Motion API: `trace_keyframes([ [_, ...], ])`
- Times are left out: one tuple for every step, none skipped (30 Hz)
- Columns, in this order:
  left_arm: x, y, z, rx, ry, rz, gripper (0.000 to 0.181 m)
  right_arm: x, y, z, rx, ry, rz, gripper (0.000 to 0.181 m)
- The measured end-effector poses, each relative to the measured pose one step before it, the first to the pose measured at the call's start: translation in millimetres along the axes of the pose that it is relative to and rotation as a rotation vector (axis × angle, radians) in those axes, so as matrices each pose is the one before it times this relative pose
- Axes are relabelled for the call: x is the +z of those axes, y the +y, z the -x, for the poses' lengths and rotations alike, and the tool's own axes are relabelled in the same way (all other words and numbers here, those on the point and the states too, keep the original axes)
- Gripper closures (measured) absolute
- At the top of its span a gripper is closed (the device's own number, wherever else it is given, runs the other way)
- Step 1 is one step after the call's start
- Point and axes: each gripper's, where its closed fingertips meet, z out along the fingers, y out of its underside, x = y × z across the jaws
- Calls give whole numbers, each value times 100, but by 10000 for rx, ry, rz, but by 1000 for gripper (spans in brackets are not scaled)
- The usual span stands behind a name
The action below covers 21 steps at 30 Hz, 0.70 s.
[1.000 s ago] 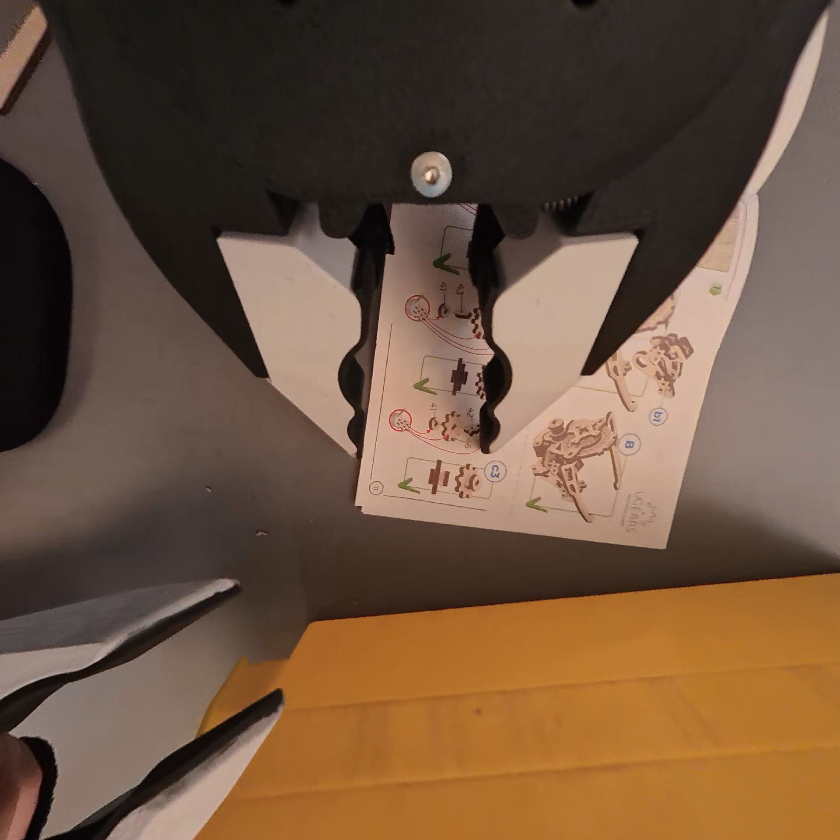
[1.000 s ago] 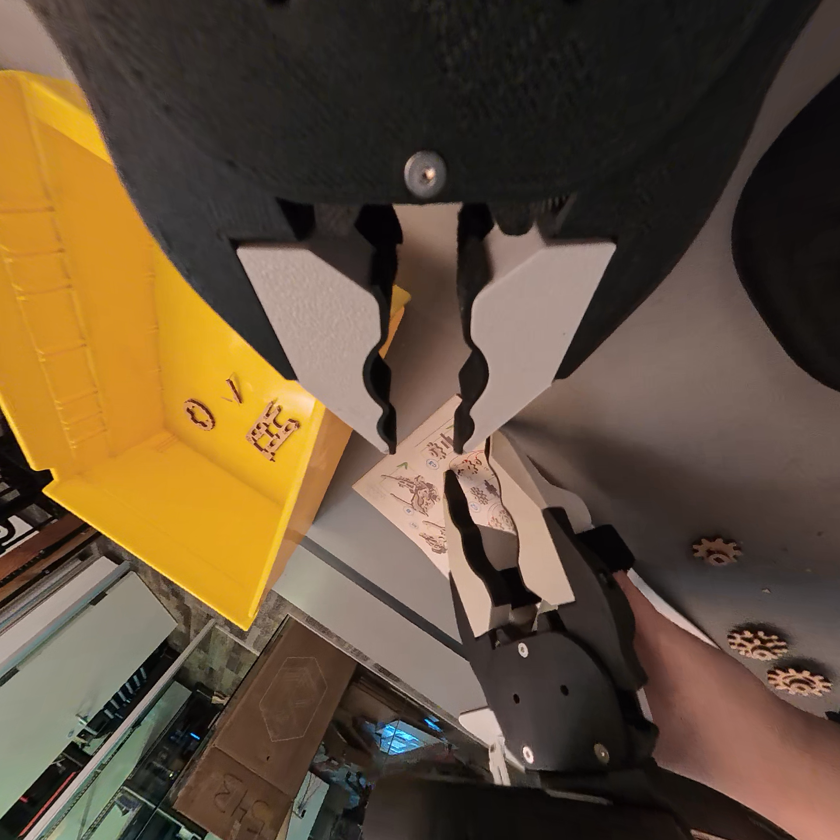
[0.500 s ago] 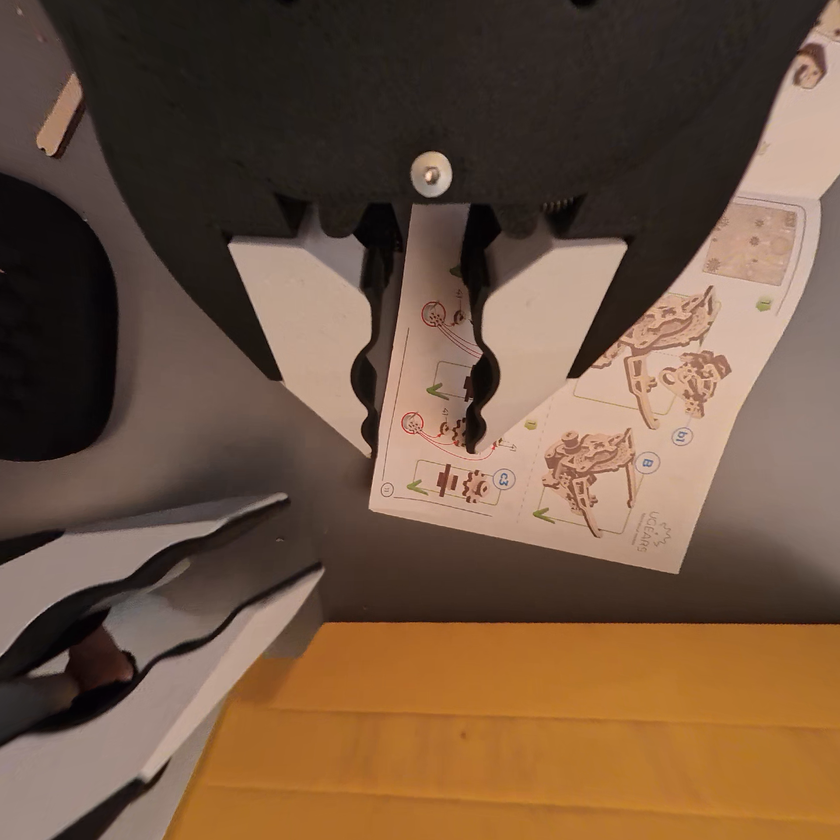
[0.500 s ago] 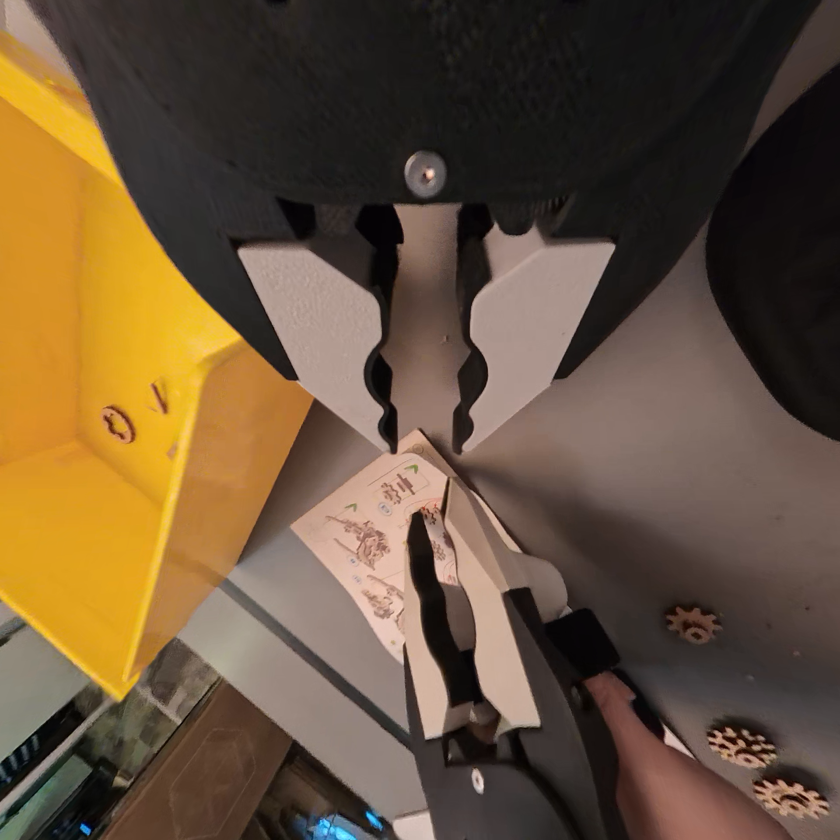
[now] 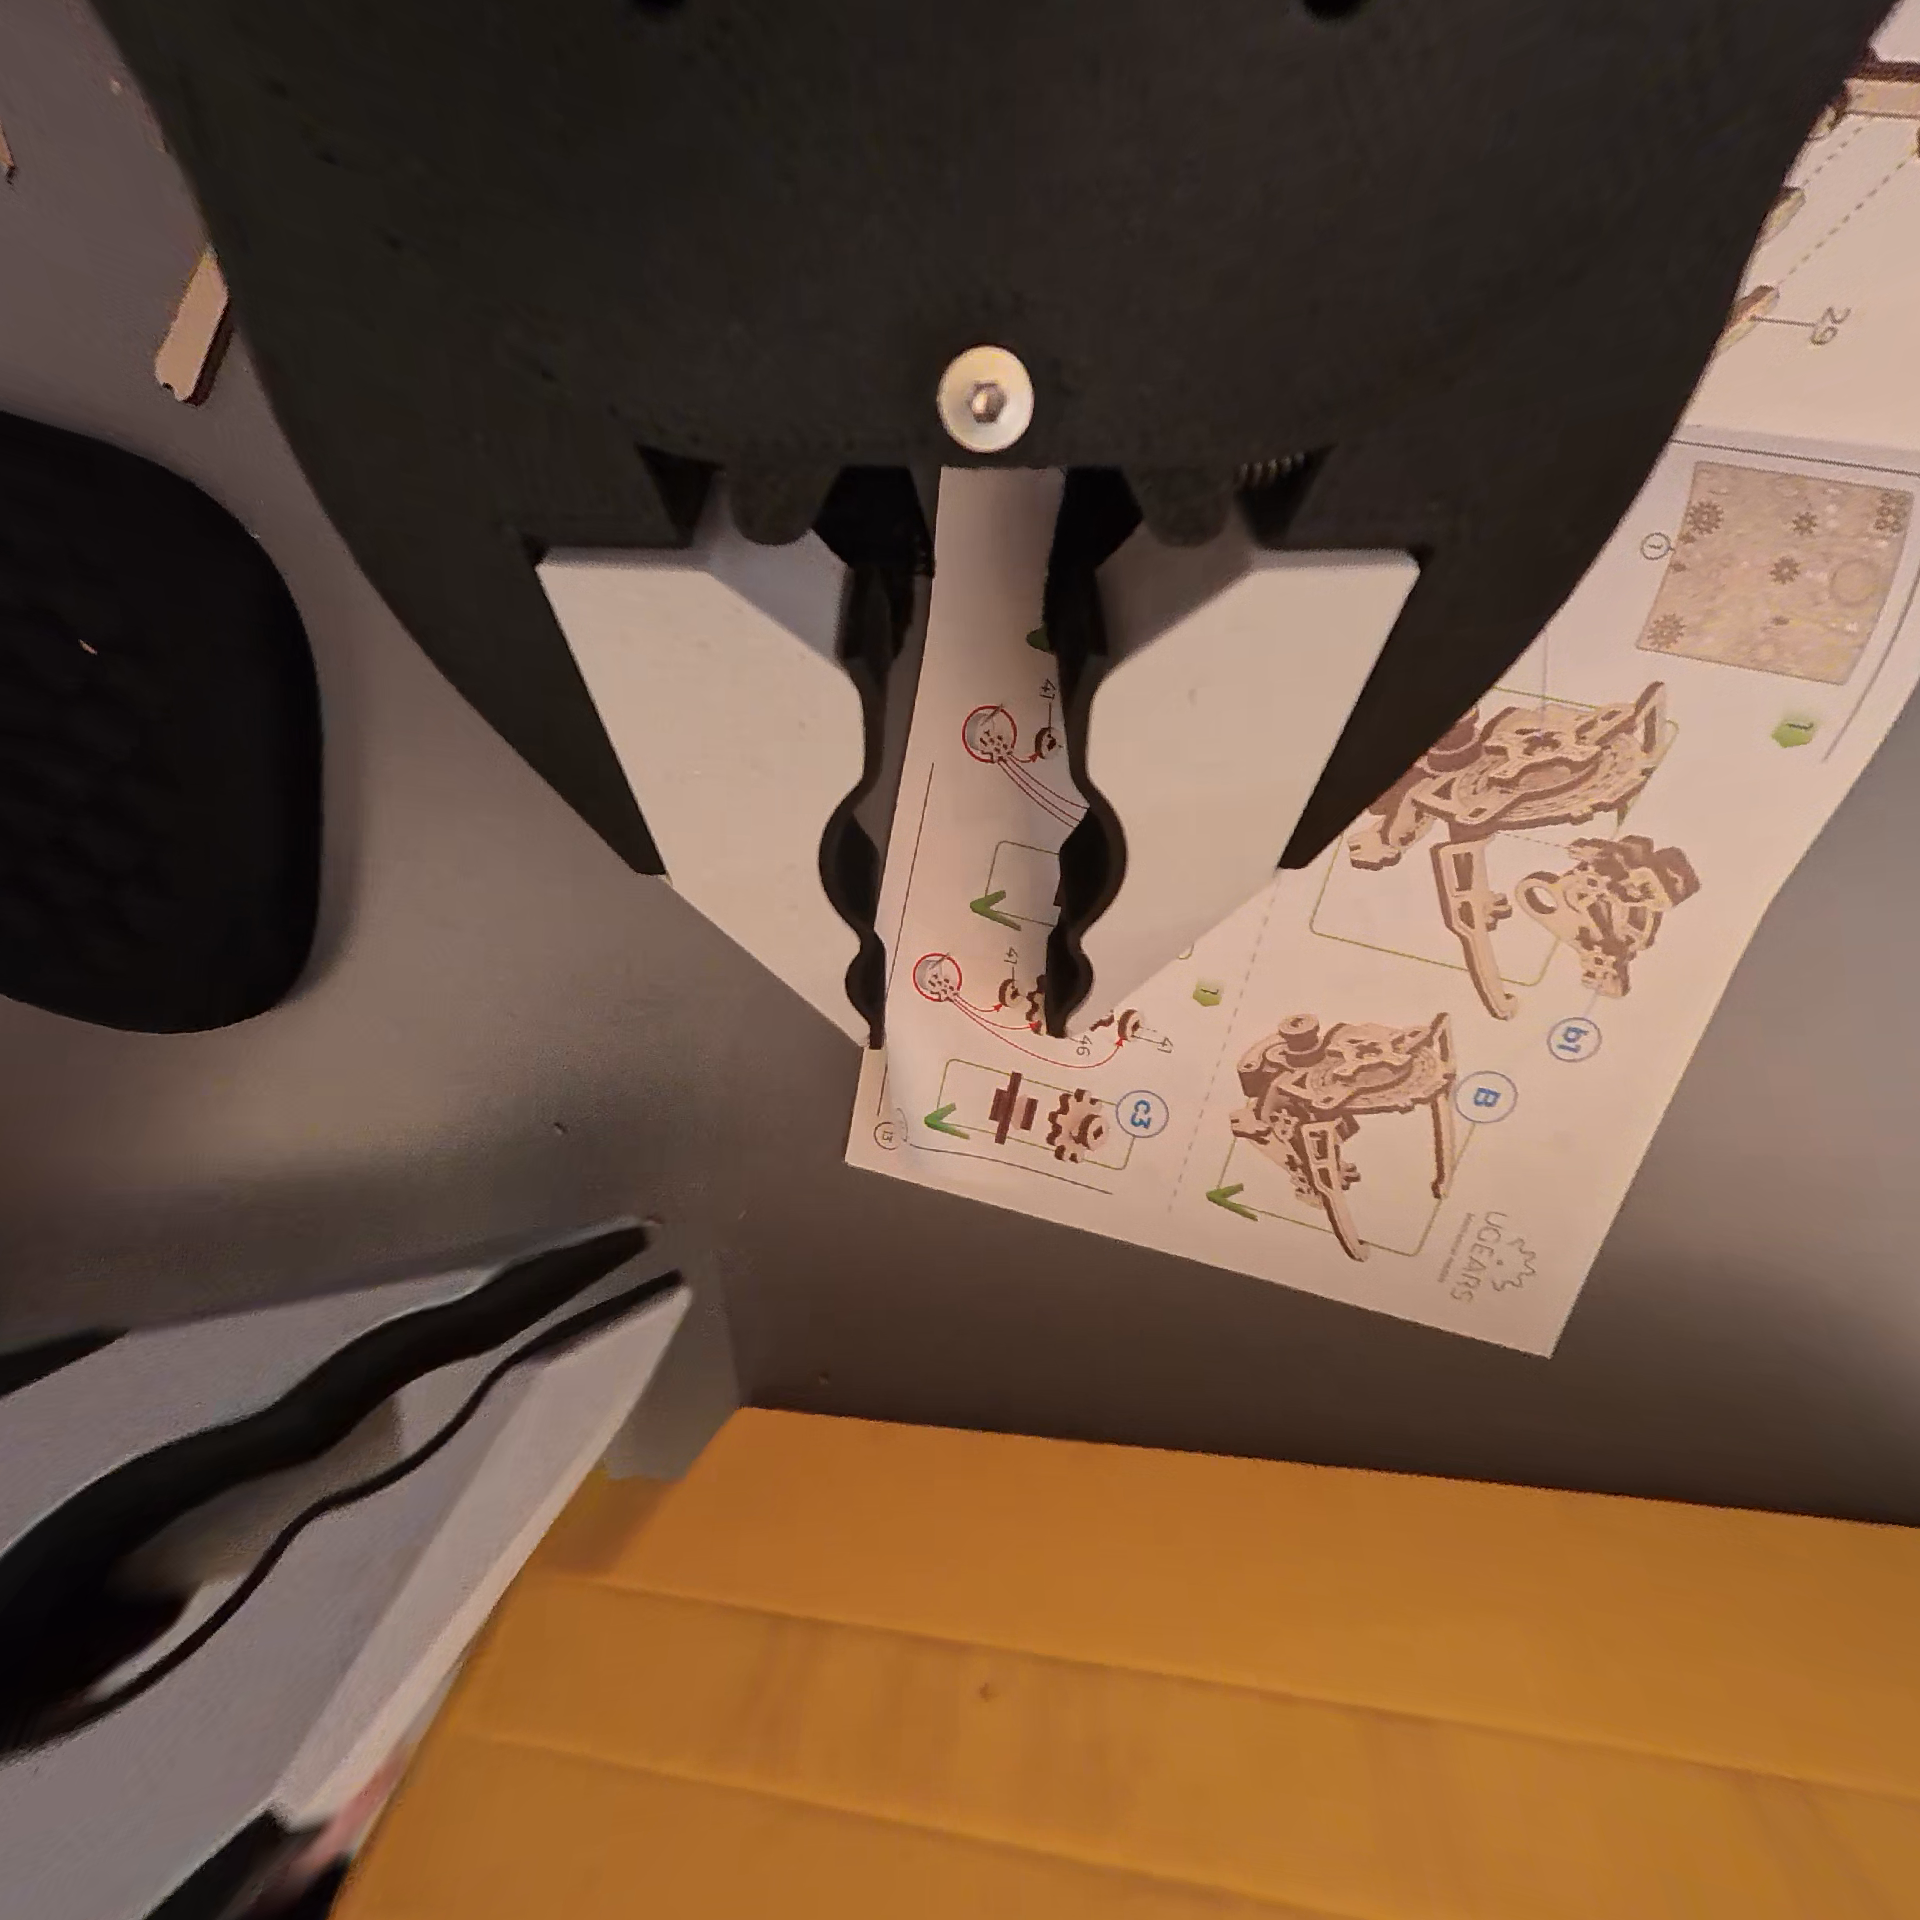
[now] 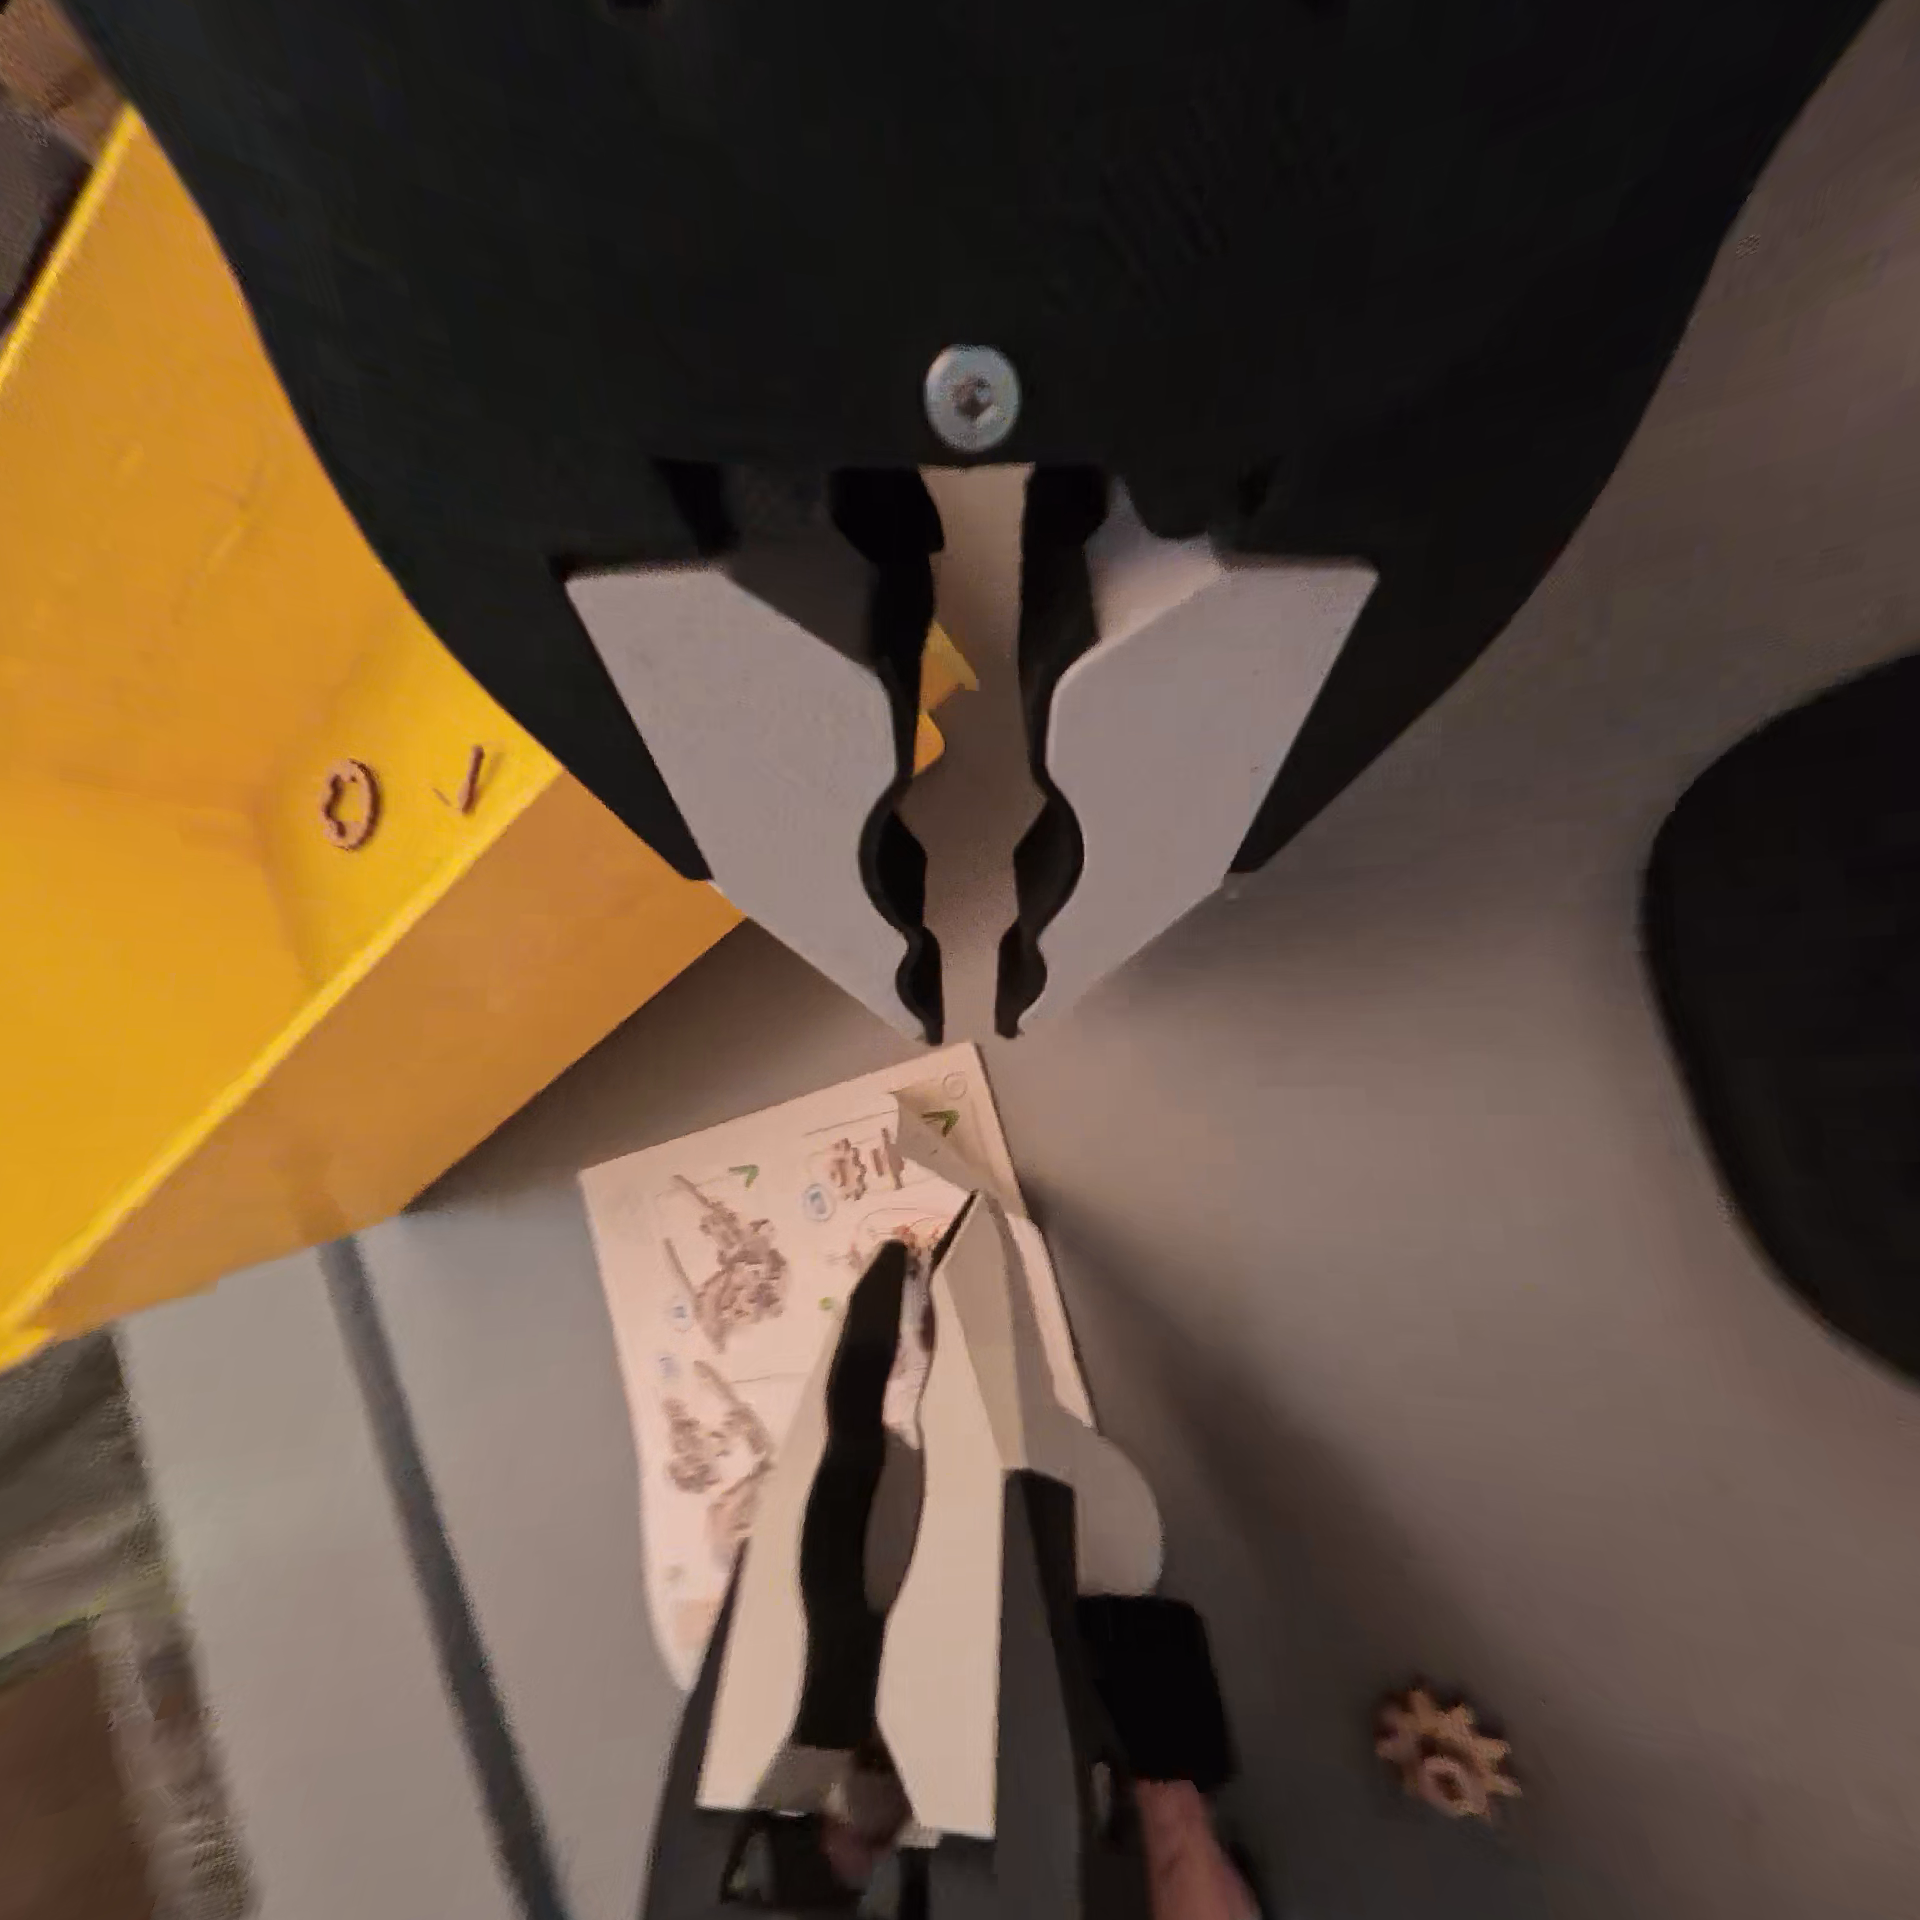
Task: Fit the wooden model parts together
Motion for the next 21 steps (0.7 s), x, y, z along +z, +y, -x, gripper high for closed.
trace_keyframes([
  [-7,1,11,19,0,10,152,-590,-379,-349,-234,-480,281,169],
  [6,5,1,11,-1,-7,152,-643,-690,-282,-369,-486,92,172],
  [4,-6,11,-8,-3,-18,152,-587,-771,-152,-470,-507,11,171],
  [-2,1,11,-23,-9,-32,152,-399,-597,86,-764,-600,68,167],
  [-8,4,-4,-13,-7,-42,152,-139,-584,-518,-969,-135,-21,162],
  [-10,0,12,-14,-4,-43,152,172,-393,-666,-1108,-2,-75,161],
  [-2,-8,24,-29,2,-50,152,465,-172,-102,-1097,-294,-137,161],
  [-6,-9,21,-42,11,-48,153,607,-139,-109,-782,-236,-263,162],
  [-7,-9,28,-45,19,-41,153,724,175,-235,-473,-158,-110,162],
  [-3,-1,18,-32,18,-32,153,707,523,81,-198,-332,211,162],
  [-7,3,14,-12,16,-22,153,642,522,213,-61,-387,290,162],
  [-5,-1,0,-6,15,-32,153,582,530,213,-108,-329,337,162],
  [-3,5,15,4,11,-37,153,528,576,31,-125,-150,422,162],
  [-2,-8,18,-11,13,-29,153,475,511,-44,-79,-110,409,162],
  [-13,5,3,-23,32,-17,153,434,311,174,-30,-238,263,162],
  [-8,-8,13,-26,35,-5,153,394,117,143,32,-202,148,162],
  [-8,4,9,-10,25,0,154,392,11,150,50,-191,116,162],
  [-1,5,15,10,24,3,154,389,-25,122,62,-166,97,162],
  [2,3,11,19,24,1,154,341,71,-146,101,5,114,163],
  [-16,7,6,1,26,-9,154,275,-39,65,123,-95,-17,169],
  [-6,-5,-16,-5,39,-13,153,97,-49,135,32,-106,-77,181],
])
